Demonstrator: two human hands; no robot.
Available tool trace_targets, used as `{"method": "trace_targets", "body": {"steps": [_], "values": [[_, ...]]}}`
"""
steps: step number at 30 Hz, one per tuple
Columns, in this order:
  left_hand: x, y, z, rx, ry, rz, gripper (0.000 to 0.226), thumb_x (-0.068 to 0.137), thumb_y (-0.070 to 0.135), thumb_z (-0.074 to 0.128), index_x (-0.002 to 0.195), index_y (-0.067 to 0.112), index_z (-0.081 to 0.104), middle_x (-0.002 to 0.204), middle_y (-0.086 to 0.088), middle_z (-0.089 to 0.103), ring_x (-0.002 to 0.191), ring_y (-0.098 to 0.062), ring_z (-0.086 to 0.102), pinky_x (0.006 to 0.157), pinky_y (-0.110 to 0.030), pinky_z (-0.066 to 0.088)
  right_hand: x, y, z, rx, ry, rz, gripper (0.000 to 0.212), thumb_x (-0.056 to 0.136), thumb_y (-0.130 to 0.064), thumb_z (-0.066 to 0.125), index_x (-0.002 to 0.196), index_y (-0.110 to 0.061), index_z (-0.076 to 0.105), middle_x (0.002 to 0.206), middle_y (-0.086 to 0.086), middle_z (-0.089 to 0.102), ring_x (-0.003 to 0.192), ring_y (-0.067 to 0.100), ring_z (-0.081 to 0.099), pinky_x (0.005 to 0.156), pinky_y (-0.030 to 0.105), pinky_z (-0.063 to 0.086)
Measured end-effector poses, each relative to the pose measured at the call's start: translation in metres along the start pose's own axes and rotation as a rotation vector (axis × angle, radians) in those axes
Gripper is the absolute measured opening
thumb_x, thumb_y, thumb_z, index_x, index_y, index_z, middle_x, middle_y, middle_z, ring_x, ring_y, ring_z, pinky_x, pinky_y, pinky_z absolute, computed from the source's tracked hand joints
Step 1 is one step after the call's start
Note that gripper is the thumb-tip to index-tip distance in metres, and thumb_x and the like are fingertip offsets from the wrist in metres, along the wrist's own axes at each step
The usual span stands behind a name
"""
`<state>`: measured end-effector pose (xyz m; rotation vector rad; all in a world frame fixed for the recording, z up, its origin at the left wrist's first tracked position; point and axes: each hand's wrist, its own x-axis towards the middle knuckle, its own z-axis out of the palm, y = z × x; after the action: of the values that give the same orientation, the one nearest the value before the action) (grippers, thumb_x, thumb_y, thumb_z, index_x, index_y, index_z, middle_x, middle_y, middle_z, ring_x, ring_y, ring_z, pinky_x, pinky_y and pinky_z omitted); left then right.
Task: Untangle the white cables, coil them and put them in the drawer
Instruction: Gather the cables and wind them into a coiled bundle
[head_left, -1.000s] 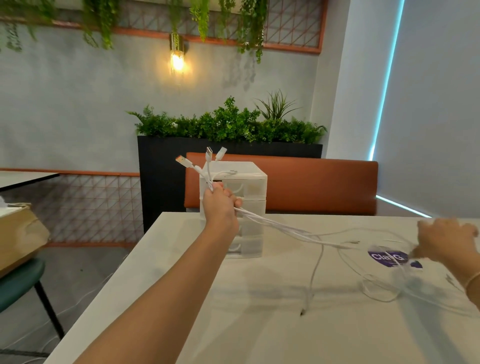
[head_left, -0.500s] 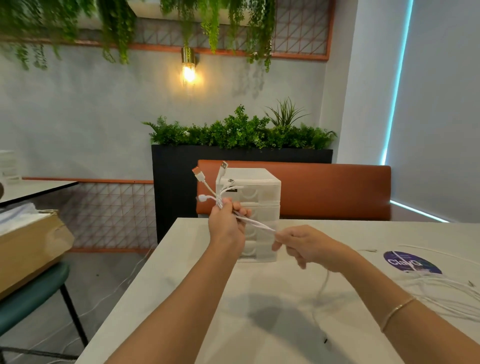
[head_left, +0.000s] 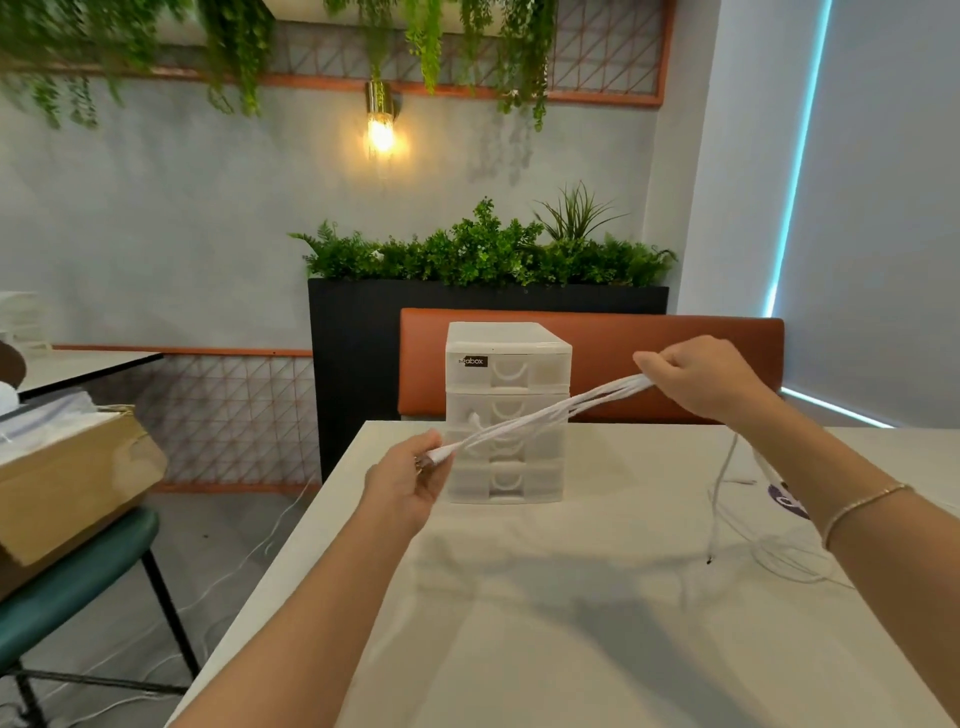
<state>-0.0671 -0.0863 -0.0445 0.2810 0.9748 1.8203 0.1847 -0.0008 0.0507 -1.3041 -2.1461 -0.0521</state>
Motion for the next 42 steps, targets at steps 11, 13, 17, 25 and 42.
{"method": "trace_targets", "body": {"steps": [11,13,17,25,42], "values": [[-0.058,0.011,0.074,0.833,-0.657,0.349,0.029,0.092,0.041,0.05,0.108,0.019,0.06,0.104,0.003,0.066,0.096,-0.014,0.06,0.087,-0.033,0.05,0.015,-0.058,-0.029,0.006,-0.21,-0.238,0.048,0.089,-0.039,0.055,0.052,-0.009,0.051,0.047,-0.001,0.038,0.046,0.012,0.035,0.049,0.024,0.031],[-0.061,0.007,0.087,0.763,-0.745,0.278,0.024,0.094,0.032,0.05,0.102,0.014,0.062,0.088,0.0,0.066,0.084,-0.015,0.06,0.083,-0.031,0.05,0.015,-0.06,-0.028,-0.001,-0.205,-0.26,0.049,0.087,-0.041,0.058,0.05,-0.01,0.048,0.047,-0.002,0.036,0.046,0.012,0.033,0.048,0.023,0.029],[-0.054,0.001,0.093,0.638,-0.761,0.241,0.007,0.092,0.016,0.056,0.09,0.015,0.062,0.068,0.005,0.059,0.065,-0.008,0.053,0.071,-0.023,0.045,0.015,-0.061,-0.032,-0.005,-0.2,-0.249,0.053,0.081,-0.052,0.059,0.051,-0.012,0.046,0.049,-0.001,0.038,0.048,0.011,0.035,0.05,0.024,0.03],[-0.047,0.006,0.09,0.771,-0.771,0.33,0.013,0.088,0.017,0.061,0.1,0.02,0.058,0.06,0.008,0.051,0.06,-0.007,0.045,0.063,-0.021,0.038,0.019,-0.066,-0.03,-0.028,-0.166,-0.271,0.048,0.081,-0.05,0.062,0.058,-0.009,0.052,0.051,0.0,0.037,0.052,0.015,0.036,0.05,0.024,0.031],[-0.016,-0.007,0.007,0.851,-0.774,0.135,0.022,0.087,0.02,0.054,0.079,0.016,0.074,0.069,0.0,0.061,0.073,-0.014,0.052,0.08,-0.026,0.046,0.02,-0.034,-0.052,0.471,-0.406,-0.072,0.051,0.069,-0.054,0.058,0.072,-0.003,0.057,0.048,-0.003,0.034,0.048,0.011,0.026,0.052,0.023,0.025]]}}
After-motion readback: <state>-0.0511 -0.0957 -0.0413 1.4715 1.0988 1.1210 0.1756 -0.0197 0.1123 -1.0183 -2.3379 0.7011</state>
